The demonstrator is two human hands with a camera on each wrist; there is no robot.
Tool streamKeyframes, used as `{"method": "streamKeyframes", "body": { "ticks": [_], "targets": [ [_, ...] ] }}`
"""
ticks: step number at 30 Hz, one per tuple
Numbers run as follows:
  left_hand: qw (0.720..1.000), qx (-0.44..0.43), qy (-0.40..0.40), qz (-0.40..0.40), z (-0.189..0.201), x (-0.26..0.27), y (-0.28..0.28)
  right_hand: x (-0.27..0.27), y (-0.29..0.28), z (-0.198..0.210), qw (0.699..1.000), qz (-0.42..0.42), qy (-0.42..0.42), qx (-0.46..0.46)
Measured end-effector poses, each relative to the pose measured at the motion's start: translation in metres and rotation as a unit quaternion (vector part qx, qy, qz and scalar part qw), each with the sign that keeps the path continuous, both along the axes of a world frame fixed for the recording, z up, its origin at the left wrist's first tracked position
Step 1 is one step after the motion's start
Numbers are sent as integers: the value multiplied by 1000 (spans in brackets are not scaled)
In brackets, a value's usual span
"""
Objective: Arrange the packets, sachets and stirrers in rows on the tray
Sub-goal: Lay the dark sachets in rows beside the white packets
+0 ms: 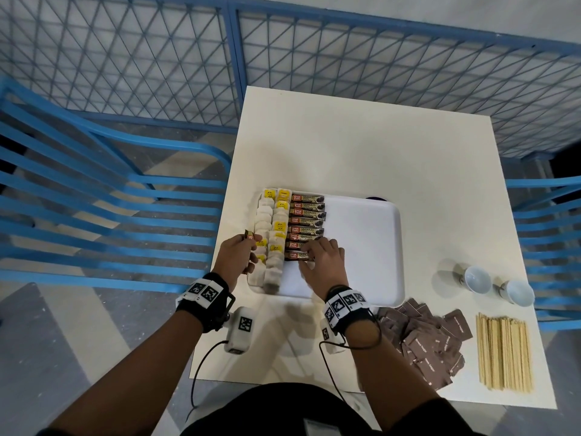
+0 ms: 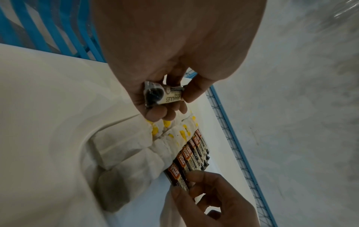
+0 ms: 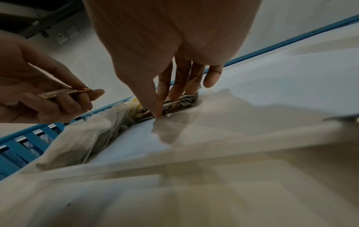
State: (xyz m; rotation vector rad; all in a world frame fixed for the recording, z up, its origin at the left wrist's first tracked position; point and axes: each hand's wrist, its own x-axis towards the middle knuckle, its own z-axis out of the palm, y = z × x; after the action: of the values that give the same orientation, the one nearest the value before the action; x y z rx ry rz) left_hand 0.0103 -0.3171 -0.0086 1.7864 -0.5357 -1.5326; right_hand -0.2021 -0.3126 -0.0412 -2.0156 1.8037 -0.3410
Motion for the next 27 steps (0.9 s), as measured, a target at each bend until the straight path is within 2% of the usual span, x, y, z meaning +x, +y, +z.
{"method": "streamKeyframes", "body": {
  "ticks": [11, 18, 21, 23, 25, 27],
  "targets": [
    [999, -5, -34, -36, 8, -3, -1, 5, 1, -6, 1000, -19, 11, -10],
    [995, -67, -49, -54, 9, -4, 4, 3, 0, -2, 1000, -26, -6, -16],
    [994, -86, -41, -52, 10, -5, 4, 3, -4, 3, 998, -30, -47, -22],
    [994, -95, -30, -53, 13, -6, 4, 6, -9, 11, 993, -21, -117, -7],
    [994, -96, -18, -51, 12, -7, 4, 14, -14, 25, 976, -33, -203, 73],
    [994, -97, -11, -51, 13, -8, 4, 23, -17, 35, 958, -26, -241, 154]
  ]
}}
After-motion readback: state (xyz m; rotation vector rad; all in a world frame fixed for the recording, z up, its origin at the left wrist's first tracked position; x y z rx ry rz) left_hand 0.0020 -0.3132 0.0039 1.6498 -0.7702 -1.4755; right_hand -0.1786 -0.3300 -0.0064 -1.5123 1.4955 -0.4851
